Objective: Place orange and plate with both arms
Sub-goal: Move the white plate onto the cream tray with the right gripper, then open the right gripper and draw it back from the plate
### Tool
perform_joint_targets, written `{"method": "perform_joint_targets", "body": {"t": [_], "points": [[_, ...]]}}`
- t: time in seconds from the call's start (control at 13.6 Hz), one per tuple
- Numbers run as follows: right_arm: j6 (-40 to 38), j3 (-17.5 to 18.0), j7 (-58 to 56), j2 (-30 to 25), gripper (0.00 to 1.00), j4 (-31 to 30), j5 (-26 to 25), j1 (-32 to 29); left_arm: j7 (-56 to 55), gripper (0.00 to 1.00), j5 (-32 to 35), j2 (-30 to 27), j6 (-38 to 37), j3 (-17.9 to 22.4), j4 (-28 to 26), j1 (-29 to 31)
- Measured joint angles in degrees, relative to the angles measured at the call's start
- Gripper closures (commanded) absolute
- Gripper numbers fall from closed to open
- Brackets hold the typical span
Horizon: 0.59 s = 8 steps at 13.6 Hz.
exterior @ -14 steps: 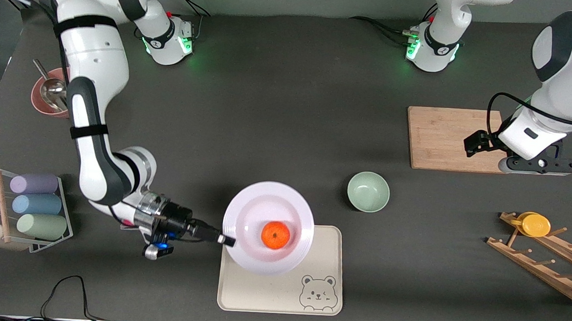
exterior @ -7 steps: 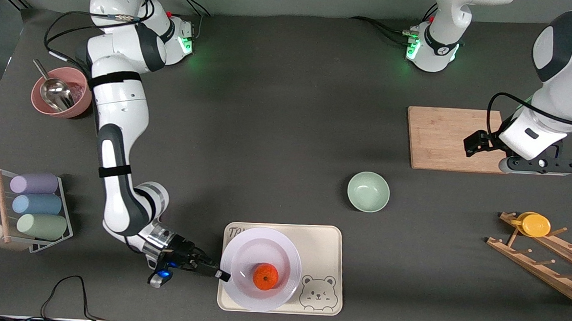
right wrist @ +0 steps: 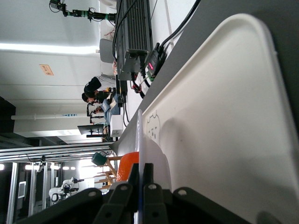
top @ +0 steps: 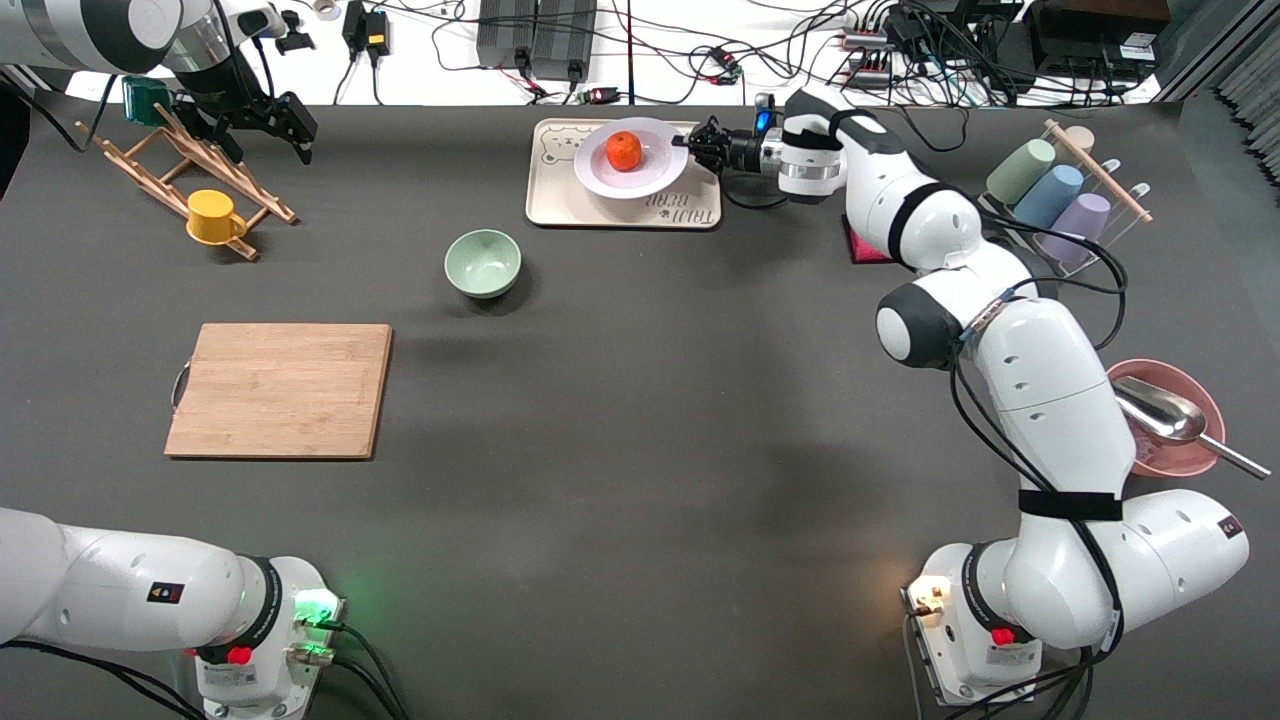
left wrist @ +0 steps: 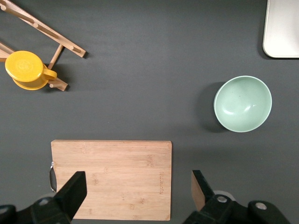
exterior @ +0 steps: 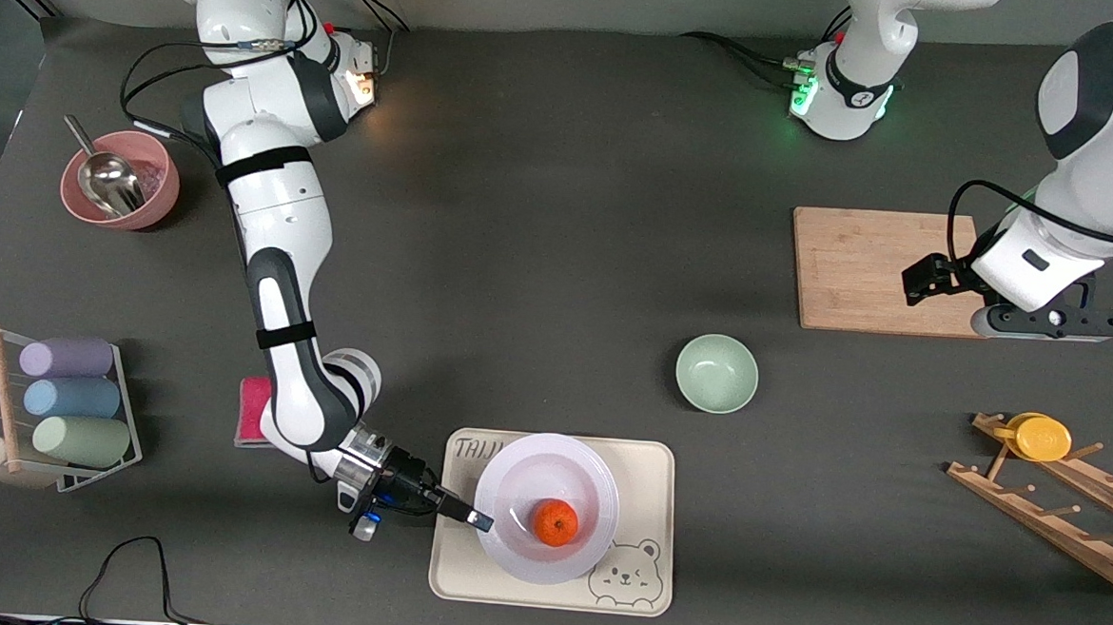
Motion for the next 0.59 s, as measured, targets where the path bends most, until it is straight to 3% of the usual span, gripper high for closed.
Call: {"method": "perform_joint_targets", "body": {"t": [0.15,0.22,0.29,0.37,0.59], "points": [[0.47,0.00,-1.08,0.48,1.00,0.02,0.00,-0.04,0.00,0.00,-0.02,0.00,0.00,0.00,0.00,0.02],[0.50,0.00,-1.25,0.65,0.89,0.05,0.00,-0.04,0.00,0.00,-0.02,0.00,0.00,0.00,0.00,0.02],[0.50,0.00,-1.37,0.71,0.53,0.09,0.00,-0.04,0.00,0.00,-0.03,0.00,0.00,0.00,0.00,0.03],[0.50,0.01,-1.38,0.70,0.01,0.27,0.00,-0.04,0.00,0.00,-0.03,0.00,0.00,0.00,0.00,0.03],[0.56,0.01,-1.39,0.70,0.00,0.99,0.00,-0.10,0.00,0.00,-0.04,0.00,0.00,0.00,0.00,0.04]]}}
